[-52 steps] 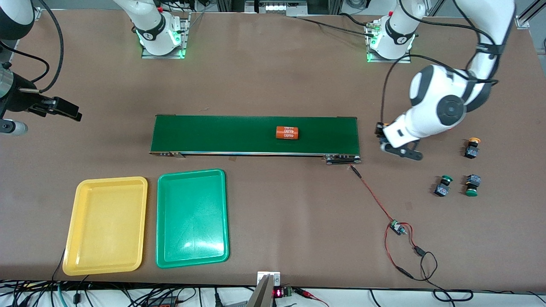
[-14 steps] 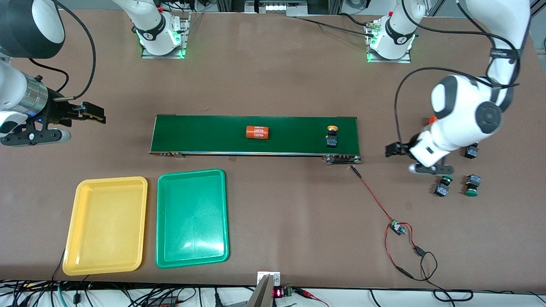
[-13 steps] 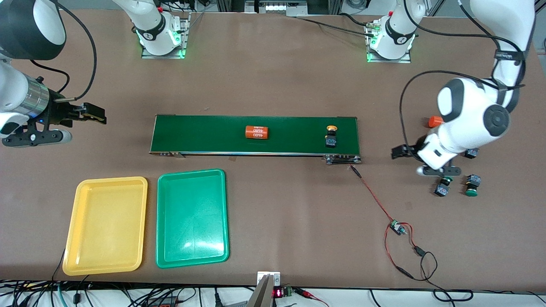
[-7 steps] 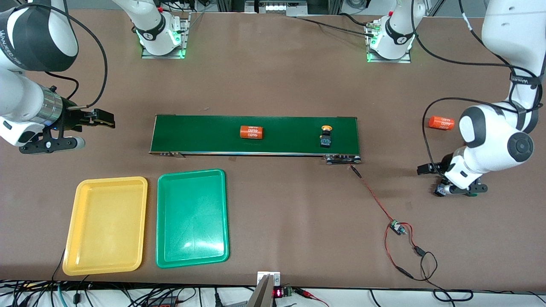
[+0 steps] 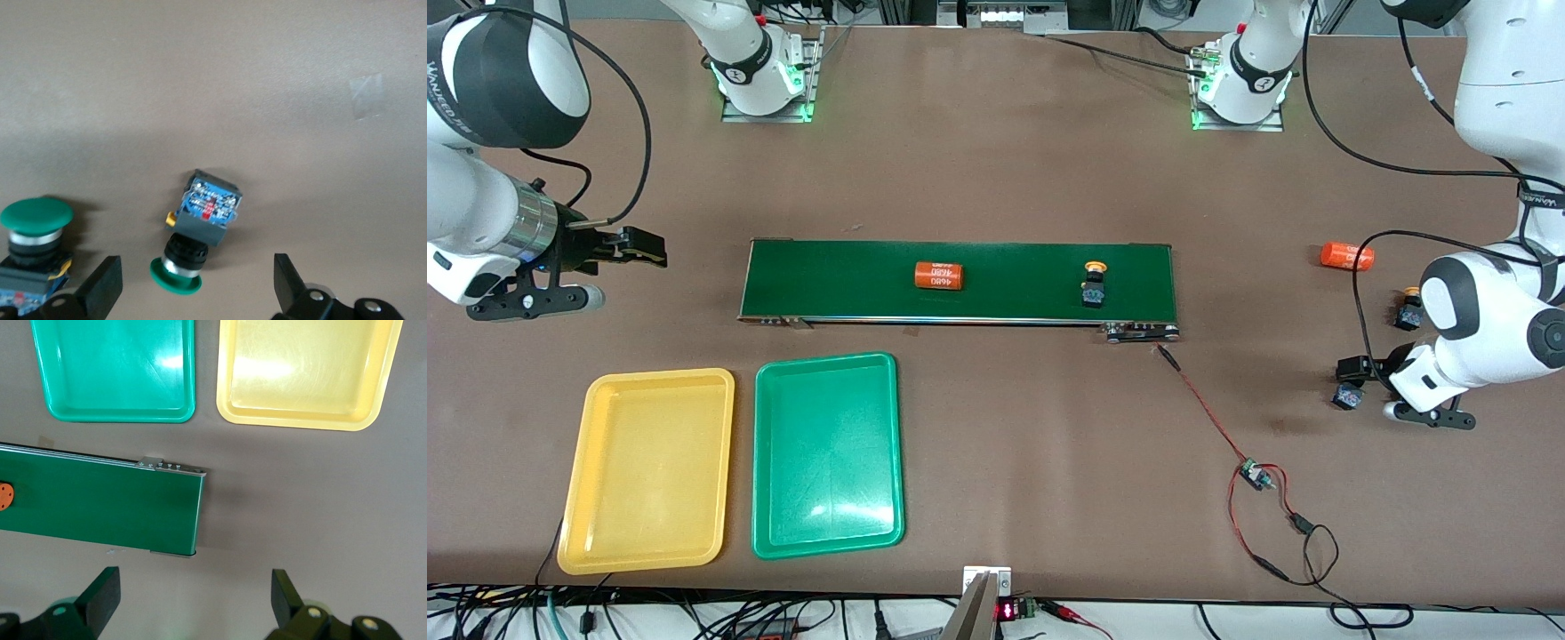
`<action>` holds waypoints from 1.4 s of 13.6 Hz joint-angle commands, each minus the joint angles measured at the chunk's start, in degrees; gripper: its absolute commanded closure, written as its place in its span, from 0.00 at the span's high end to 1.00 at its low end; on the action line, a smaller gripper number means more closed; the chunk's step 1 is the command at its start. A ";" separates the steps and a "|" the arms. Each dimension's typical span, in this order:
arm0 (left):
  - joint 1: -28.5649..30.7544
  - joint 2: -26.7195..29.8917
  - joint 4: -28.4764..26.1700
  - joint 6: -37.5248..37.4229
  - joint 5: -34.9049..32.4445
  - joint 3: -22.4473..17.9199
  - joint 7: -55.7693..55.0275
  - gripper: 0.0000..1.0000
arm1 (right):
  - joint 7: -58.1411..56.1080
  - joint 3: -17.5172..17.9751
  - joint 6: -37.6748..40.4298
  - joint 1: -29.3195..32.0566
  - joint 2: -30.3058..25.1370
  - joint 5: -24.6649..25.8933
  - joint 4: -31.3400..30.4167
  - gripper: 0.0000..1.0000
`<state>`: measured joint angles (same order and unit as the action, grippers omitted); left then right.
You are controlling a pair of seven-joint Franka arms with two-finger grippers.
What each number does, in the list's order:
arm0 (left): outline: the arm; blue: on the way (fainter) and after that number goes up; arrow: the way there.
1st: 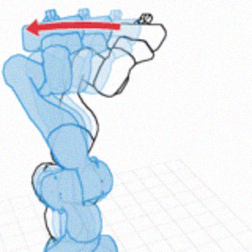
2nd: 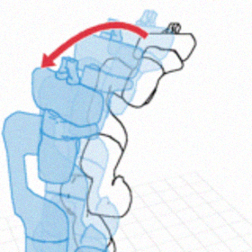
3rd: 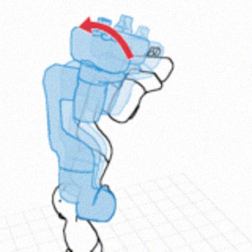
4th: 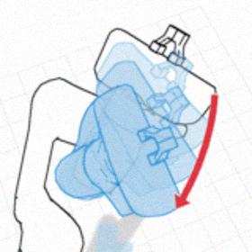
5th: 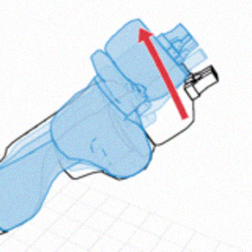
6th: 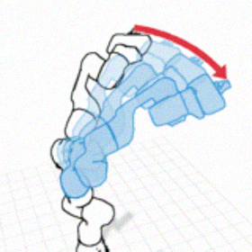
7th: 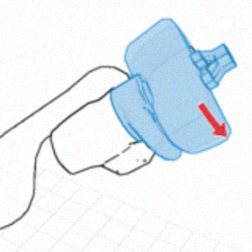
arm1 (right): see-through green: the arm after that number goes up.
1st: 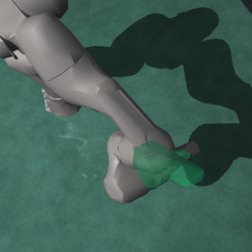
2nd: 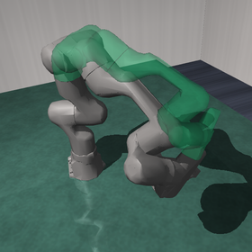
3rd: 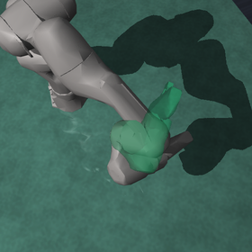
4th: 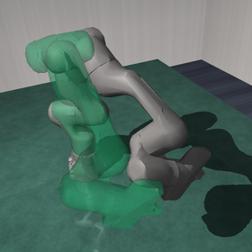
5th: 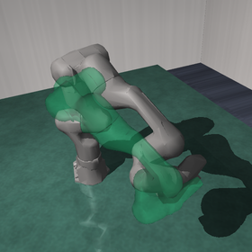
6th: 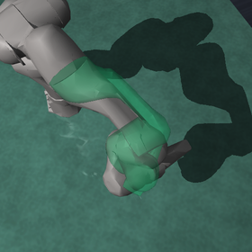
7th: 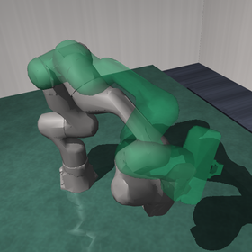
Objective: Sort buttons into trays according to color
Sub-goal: 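Grasp another black button with the left gripper and lift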
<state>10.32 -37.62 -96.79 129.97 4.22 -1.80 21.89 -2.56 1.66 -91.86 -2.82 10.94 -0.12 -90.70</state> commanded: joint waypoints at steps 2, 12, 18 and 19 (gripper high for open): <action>-0.57 -2.63 1.69 3.89 -2.63 0.39 4.81 1.00 | -0.16 0.01 0.01 -0.17 0.13 -0.85 0.79 1.00; -0.48 -5.27 1.16 7.23 -3.87 0.57 7.47 0.53 | -0.16 0.01 -0.17 0.27 0.22 -0.94 0.79 1.00; -1.97 -0.72 -0.07 0.58 -3.78 1.35 6.94 0.00 | -0.86 -0.17 0.98 -0.17 -0.83 -0.94 0.53 1.00; -2.58 1.12 -0.24 -3.10 -3.78 1.62 6.51 0.00 | -0.95 -0.26 0.98 -0.17 -2.49 -0.94 -0.25 1.00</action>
<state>9.10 -40.89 -96.31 132.95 1.20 -0.44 28.59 -2.57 1.51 -91.81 -2.94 10.73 -0.12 -90.64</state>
